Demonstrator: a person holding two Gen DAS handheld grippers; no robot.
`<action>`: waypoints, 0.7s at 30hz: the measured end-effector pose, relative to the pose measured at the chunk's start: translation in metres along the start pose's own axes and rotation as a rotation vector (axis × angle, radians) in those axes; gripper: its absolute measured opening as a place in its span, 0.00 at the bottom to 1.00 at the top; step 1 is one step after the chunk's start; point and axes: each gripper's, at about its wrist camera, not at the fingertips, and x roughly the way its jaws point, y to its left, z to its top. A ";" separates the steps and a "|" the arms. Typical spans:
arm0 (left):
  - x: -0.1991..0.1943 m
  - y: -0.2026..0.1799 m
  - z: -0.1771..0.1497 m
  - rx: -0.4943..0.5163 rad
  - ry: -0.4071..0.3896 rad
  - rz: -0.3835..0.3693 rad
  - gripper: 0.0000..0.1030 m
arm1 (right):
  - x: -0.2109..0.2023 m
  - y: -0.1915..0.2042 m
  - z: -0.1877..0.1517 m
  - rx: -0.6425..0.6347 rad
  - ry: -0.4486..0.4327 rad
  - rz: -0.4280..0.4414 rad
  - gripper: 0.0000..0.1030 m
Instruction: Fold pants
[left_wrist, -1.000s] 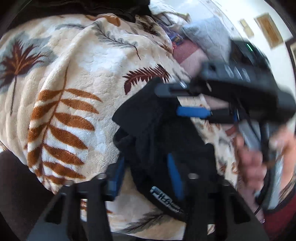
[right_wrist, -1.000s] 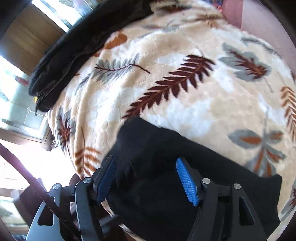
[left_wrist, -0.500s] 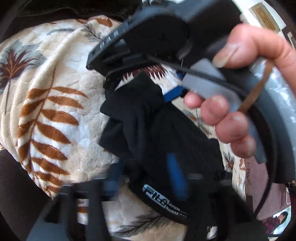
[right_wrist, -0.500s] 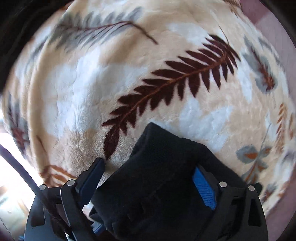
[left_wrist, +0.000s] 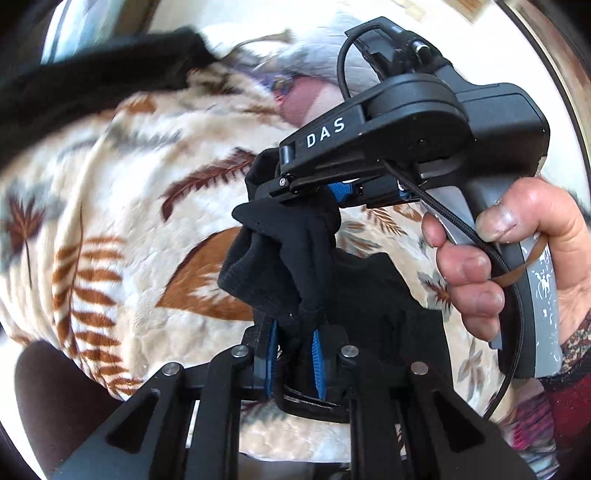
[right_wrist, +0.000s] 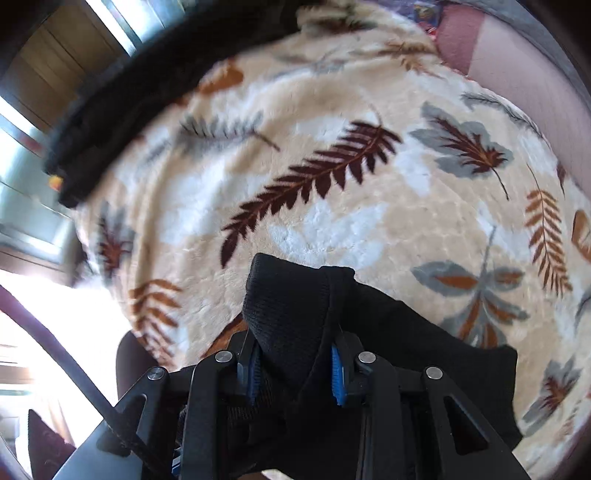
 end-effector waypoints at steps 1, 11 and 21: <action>-0.001 -0.009 0.002 0.031 -0.001 0.005 0.15 | -0.010 -0.006 -0.006 0.010 -0.031 0.027 0.30; 0.016 -0.123 -0.006 0.365 0.035 -0.028 0.15 | -0.079 -0.102 -0.078 0.195 -0.254 0.143 0.31; 0.064 -0.205 -0.046 0.605 0.145 -0.022 0.17 | -0.077 -0.207 -0.156 0.421 -0.307 0.185 0.31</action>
